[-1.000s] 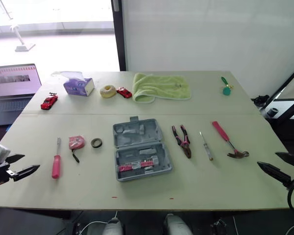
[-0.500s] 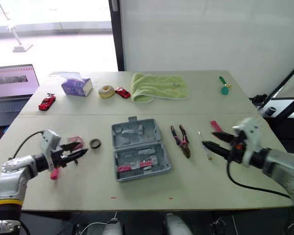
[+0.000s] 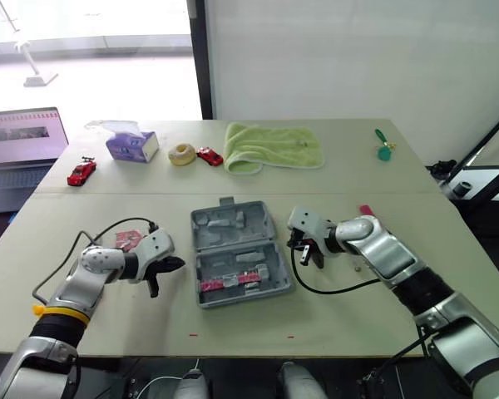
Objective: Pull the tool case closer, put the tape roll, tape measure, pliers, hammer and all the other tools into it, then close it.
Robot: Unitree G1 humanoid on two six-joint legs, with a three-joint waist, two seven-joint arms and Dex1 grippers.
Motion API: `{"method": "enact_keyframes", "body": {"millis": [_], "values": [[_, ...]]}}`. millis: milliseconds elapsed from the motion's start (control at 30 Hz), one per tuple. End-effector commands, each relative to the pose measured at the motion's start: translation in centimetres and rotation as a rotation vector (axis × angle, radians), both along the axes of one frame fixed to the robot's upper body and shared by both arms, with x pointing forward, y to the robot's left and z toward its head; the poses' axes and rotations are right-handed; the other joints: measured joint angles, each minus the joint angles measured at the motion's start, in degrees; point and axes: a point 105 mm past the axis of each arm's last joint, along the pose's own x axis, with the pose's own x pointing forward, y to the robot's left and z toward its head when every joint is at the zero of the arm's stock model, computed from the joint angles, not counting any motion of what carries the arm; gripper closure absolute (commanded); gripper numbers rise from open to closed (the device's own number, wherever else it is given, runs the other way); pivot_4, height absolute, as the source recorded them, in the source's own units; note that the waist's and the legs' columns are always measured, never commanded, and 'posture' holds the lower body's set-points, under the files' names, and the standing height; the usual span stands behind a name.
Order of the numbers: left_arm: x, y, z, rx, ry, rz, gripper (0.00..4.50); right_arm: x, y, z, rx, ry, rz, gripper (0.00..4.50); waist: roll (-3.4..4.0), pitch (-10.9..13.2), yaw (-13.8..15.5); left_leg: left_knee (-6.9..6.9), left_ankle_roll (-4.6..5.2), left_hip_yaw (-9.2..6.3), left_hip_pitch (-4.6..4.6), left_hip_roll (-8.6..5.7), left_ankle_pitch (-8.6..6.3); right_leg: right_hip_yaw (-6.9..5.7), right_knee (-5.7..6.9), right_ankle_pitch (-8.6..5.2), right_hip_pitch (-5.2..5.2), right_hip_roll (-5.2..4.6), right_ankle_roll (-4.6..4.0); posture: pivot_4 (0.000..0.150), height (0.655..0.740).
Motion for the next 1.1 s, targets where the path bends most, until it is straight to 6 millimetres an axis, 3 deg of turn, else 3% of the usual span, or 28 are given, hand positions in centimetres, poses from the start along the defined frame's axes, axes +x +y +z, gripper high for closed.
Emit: {"method": "enact_keyframes", "body": {"millis": [33,233,567,767,967,1100], "values": [[1.2,0.1,0.9,0.040,-0.072,0.004,4.50,1.4,0.7,0.8,-0.055,-0.061,0.059,4.44,0.00,0.00,0.00,0.00,-0.01,0.00,0.00,0.00,0.00,0.00,0.04,0.00,-0.02,0.00,0.00,0.150,0.7400],[1.3,-0.6,0.6,0.056,-0.077,-0.033,4.50,2.4,1.7,-0.2,-0.092,-0.049,0.091,4.44,0.01,0.00,-0.07,-0.02,-0.01,0.00,-0.01,-0.01,0.00,0.00,0.08,-0.01,-0.06,0.00,0.00,0.150,0.7400],[2.1,-5.8,0.4,0.033,-0.093,-0.154,4.50,2.3,3.1,-0.5,-0.110,-0.028,0.150,4.44,0.06,-0.03,-0.02,0.03,-0.04,-0.01,0.05,-0.02,0.03,0.00,0.19,-0.01,-0.03,-0.01,0.00,0.150,0.7400],[3.3,-6.2,1.2,0.072,-0.123,-0.185,4.50,0.4,4.9,0.0,-0.057,0.048,0.205,4.44,0.12,-0.07,0.09,0.06,-0.05,-0.03,0.05,-0.05,0.03,0.00,0.20,-0.01,0.02,-0.03,0.00,0.150,0.7400],[2.7,-5.2,1.1,0.088,-0.094,-0.216,4.50,-1.8,4.7,-0.7,-0.059,0.129,0.201,4.44,0.17,-0.07,-0.34,0.04,-0.05,-0.06,0.06,-0.04,0.03,0.00,0.21,-0.01,-0.01,0.00,0.01,0.150,0.7400],[1.2,-4.7,1.3,0.060,-0.057,-0.257,4.50,-3.5,4.8,-1.3,-0.047,0.163,0.185,4.44,0.17,-0.06,-1.06,0.00,-0.04,-0.07,0.06,-0.04,0.03,0.00,0.20,-0.02,-0.02,0.00,0.01,0.150,0.7400]]}}
